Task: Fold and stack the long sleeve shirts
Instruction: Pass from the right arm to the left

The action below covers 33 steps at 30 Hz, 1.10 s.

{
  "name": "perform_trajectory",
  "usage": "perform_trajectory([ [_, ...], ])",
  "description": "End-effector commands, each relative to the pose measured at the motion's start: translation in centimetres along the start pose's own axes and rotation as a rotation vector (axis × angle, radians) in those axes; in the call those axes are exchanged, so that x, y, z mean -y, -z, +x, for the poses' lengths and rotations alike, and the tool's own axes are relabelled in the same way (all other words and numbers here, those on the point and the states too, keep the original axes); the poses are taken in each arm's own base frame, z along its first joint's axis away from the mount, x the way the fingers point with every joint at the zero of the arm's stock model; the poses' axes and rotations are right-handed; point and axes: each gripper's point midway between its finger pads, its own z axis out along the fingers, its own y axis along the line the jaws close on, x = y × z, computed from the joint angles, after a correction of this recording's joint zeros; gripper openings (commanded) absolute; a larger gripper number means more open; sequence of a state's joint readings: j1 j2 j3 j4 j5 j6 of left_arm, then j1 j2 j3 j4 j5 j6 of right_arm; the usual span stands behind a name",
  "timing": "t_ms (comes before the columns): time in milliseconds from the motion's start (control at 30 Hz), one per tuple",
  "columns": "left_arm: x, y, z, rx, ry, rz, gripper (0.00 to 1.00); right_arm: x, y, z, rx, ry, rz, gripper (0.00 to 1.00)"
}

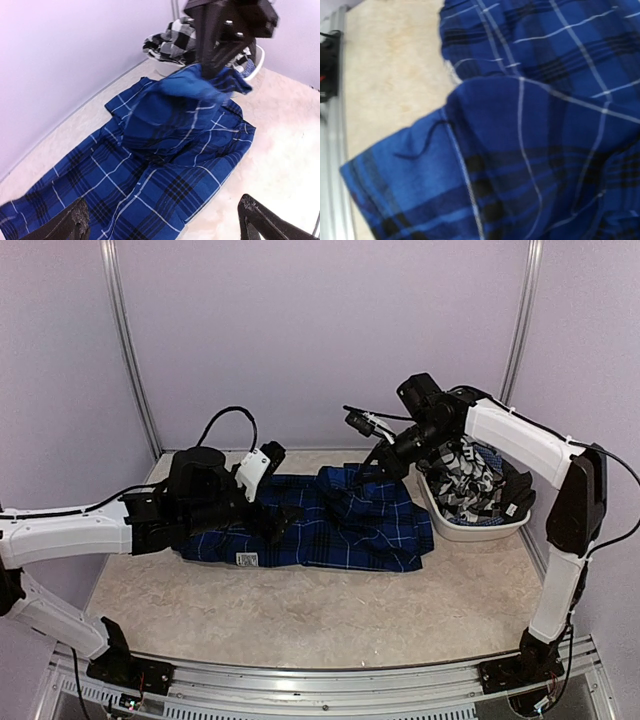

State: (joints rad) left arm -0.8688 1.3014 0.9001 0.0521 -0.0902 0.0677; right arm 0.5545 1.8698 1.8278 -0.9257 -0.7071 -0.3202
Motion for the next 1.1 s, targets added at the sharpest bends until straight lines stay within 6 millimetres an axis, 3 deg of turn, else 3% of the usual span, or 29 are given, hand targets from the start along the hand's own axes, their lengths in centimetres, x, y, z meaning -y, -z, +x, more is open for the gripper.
perform_trajectory([
  [0, 3.5, -0.2, -1.9, 0.036, -0.330, 0.031, 0.99, -2.0, 0.0, -0.7, 0.012, -0.039, -0.114, 0.00],
  [167, 5.6, -0.6, -3.3, 0.053, -0.534, 0.011, 0.99, -2.4, -0.8, 0.0, 0.006, -0.082, -0.169, 0.00],
  [600, 7.9, -4.5, -2.8, -0.034, -0.833, -0.011, 0.91, -3.9, -3.5, 1.9, -0.049, -0.116, -0.234, 0.00],
  [933, 7.5, -7.5, -0.2, -0.137, -0.907, -0.017, 0.48, -4.5, -4.3, 2.9, -0.069, -0.125, -0.251, 0.00],
  [1067, 6.9, -8.1, 0.4, -0.168, -0.900, -0.024, 0.24, -4.5, -4.2, 2.9, -0.068, -0.123, -0.246, 0.00],
])
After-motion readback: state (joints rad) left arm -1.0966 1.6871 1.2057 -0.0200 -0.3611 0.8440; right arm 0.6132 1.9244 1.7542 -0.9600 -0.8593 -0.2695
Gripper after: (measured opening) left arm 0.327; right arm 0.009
